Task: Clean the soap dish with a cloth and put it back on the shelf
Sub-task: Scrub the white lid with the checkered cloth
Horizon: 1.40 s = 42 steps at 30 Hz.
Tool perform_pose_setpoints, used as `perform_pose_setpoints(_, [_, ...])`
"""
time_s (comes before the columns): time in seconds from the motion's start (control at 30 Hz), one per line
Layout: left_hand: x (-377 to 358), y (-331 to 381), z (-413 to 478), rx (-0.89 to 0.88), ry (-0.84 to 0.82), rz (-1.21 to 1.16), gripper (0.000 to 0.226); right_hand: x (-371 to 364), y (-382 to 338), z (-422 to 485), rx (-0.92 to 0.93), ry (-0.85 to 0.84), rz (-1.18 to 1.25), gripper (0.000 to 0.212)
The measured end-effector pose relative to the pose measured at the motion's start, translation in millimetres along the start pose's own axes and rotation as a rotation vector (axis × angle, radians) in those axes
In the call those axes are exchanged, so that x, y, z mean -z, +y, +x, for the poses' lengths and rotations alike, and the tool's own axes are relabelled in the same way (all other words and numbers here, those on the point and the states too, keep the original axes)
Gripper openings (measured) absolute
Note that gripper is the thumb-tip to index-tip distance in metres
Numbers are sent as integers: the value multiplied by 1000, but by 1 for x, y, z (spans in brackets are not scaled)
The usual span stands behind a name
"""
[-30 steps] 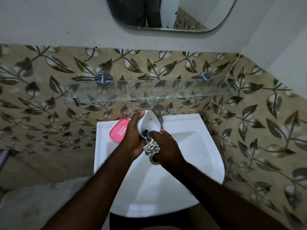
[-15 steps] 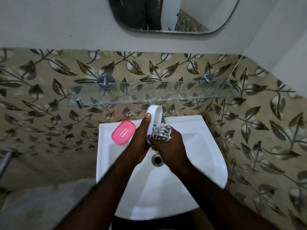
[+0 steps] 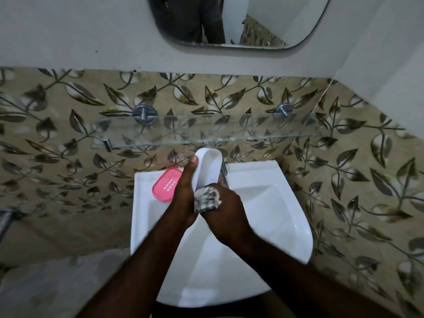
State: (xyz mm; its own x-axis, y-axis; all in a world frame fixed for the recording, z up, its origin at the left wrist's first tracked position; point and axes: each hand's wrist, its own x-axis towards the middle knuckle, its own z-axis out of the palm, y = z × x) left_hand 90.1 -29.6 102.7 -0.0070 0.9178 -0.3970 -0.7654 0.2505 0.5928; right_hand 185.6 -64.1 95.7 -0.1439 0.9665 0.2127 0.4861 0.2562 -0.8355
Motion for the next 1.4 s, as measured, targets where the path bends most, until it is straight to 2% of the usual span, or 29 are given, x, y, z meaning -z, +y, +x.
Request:
perform_pose_setpoints(0.03, [0, 0, -1, -5, -34, 18, 46, -2, -4, -2, -96, -19, 164, 20])
perform_pose_setpoints(0.07, [1, 1, -1, -3, -44, 19, 42, -1, -4, -3, -71, -25, 170, 18])
perform_pose_setpoints(0.13, [2, 2, -1, 25, -11, 28, 41, 6, 12, -3, 224, -24, -240, 18])
perform_pose_setpoints(0.2, [-1, 2, -5, 98, -26, 51, 55, 12, 35, 7, 495, -34, -669, 17])
perform_pose_setpoints(0.23, [-3, 0, -7, 116, -43, 72, 58, 13, 39, 10, 539, -54, -724, 13])
perform_pose_setpoints(0.27, [-3, -3, -5, 106, -49, 91, 49, 12, 39, 11, 535, -52, -714, 8])
perform_pose_setpoints(0.33, [-1, -7, -3, 42, -26, 104, 32, 6, 26, 7, 391, -4, -615, 9])
perform_pose_setpoints(0.37, [-2, -8, -3, 20, -17, 103, 33, 4, 15, 4, 214, 22, -456, 14])
perform_pose_setpoints(0.43, [0, -7, -4, -2, -44, 120, 36, -2, 4, 1, -99, 6, 60, 20])
perform_pose_setpoints(0.47, [1, -7, -4, 0, -46, 114, 36, 0, 2, -1, -139, -36, 187, 20])
perform_pose_setpoints(0.5, [2, -7, -4, 7, -30, 89, 35, 5, 2, -1, -62, -54, 110, 17])
perform_pose_setpoints(0.57, [4, -6, -1, 49, -3, 28, 33, 11, 17, 2, 272, -54, -435, 21])
perform_pose_setpoints(0.6, [1, -7, -1, 88, 2, 20, 34, 11, 26, 6, 389, -90, -654, 27])
perform_pose_setpoints(0.63, [-1, -7, -4, 126, -12, 37, 38, 11, 30, 9, 436, -129, -774, 29])
perform_pose_setpoints(0.7, [1, -11, -3, 97, -37, 77, 32, 10, 28, 9, 366, -167, -713, 23])
perform_pose_setpoints(0.73, [5, -13, -1, 60, -29, 99, 30, 11, 22, 7, 264, -143, -549, 20])
perform_pose_setpoints(0.8, [6, -12, -3, 1, -61, 115, 32, 10, 5, 5, -100, -143, 67, 22])
perform_pose_setpoints(0.83, [5, -11, -5, -28, -69, 129, 36, 10, 1, 3, -192, -149, 273, 24])
perform_pose_setpoints(0.87, [4, -11, -5, -43, -63, 139, 34, 10, 3, 2, -137, -136, 274, 23])
perform_pose_setpoints(0.93, [5, -11, -1, 5, -14, 72, 32, 11, 15, 2, 220, -67, -197, 17])
perform_pose_setpoints(0.97, [5, -10, 0, 60, -5, 48, 36, 11, 30, 4, 373, -53, -459, 21])
perform_pose_setpoints(1.0, [4, -11, 1, 123, -17, 47, 40, 11, 41, 7, 447, -87, -636, 28])
perform_pose_setpoints(1.07, [3, -16, -2, 195, -42, 72, 44, 9, 51, 6, 453, -116, -717, 28])
perform_pose_setpoints(1.13, [10, -23, 4, 178, -5, 65, 44, 9, 40, 4, 296, -123, -600, 23])
perform_pose_setpoints(1.2, [14, -24, 5, 136, -29, 110, 59, 10, 22, 3, -55, -73, -63, 25])
perform_pose_setpoints(1.23, [13, -24, 4, 131, -59, 126, 65, 10, 16, 2, -173, -87, 146, 26])
perform_pose_setpoints(1.27, [12, -24, 4, 134, -78, 105, 67, 10, 11, 1, -151, -88, 161, 23])
perform_pose_setpoints(1.37, [9, -18, 6, 153, 2, -54, 55, 11, 22, 1, 353, -21, -524, 13])
perform_pose_setpoints(1.4, [7, -16, 7, 161, -13, -66, 54, 13, 29, 5, 461, -41, -675, 10])
